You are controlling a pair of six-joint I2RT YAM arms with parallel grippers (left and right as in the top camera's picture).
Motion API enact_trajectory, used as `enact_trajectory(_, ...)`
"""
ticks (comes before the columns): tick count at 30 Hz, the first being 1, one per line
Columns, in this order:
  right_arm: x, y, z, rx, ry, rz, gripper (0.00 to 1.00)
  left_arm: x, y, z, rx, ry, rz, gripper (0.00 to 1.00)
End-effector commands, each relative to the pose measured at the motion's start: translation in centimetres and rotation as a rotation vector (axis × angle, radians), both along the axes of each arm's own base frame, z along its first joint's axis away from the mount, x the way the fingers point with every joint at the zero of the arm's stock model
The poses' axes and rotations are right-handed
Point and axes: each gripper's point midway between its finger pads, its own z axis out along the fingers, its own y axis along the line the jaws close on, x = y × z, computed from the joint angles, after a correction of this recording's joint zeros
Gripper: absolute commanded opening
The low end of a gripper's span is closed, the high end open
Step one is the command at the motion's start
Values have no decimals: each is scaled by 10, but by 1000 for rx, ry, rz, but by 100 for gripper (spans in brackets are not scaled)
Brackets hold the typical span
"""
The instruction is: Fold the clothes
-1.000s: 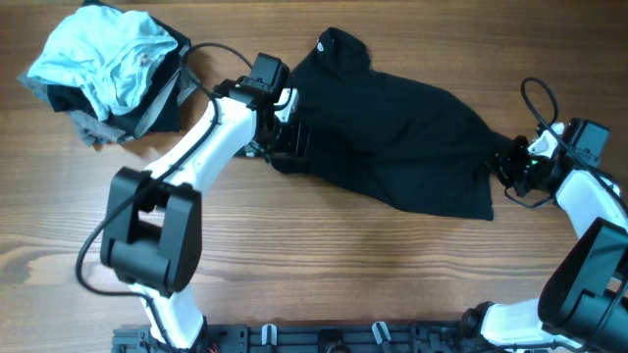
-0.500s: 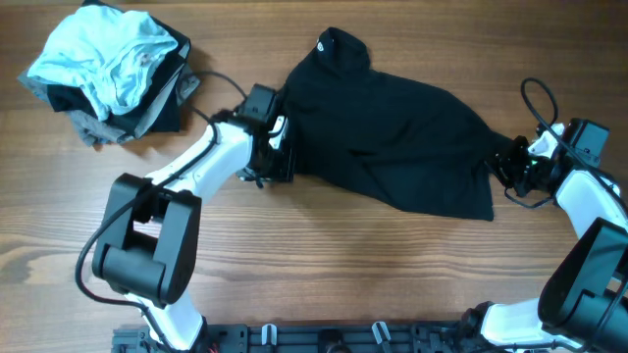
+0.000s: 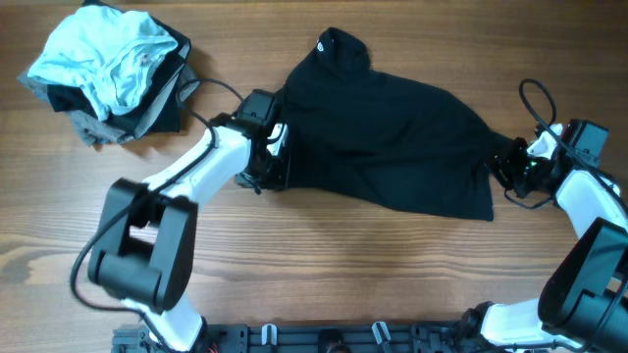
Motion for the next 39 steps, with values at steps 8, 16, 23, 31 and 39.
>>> enact_trajectory(8, -3, -1, -3, -28, 14, 42, 19, -25, 3, 132, -54, -34, 48, 5)
enact_trajectory(16, -5, -3, -5, -39, 25, 37, 20, -48, -10, 130, -31, 31, 18, 45)
enact_trajectory(23, -21, -6, -15, -73, 108, 38, 55, -32, 24, 124, 181, -70, 29, 96)
enact_trajectory(31, -105, -7, -43, -115, 518, -34, 60, -3, 49, 86, 217, -125, 120, 76)
enact_trajectory(39, -118, 62, -54, 153, 332, 205, 65, 34, 38, 40, 67, -145, 139, 63)
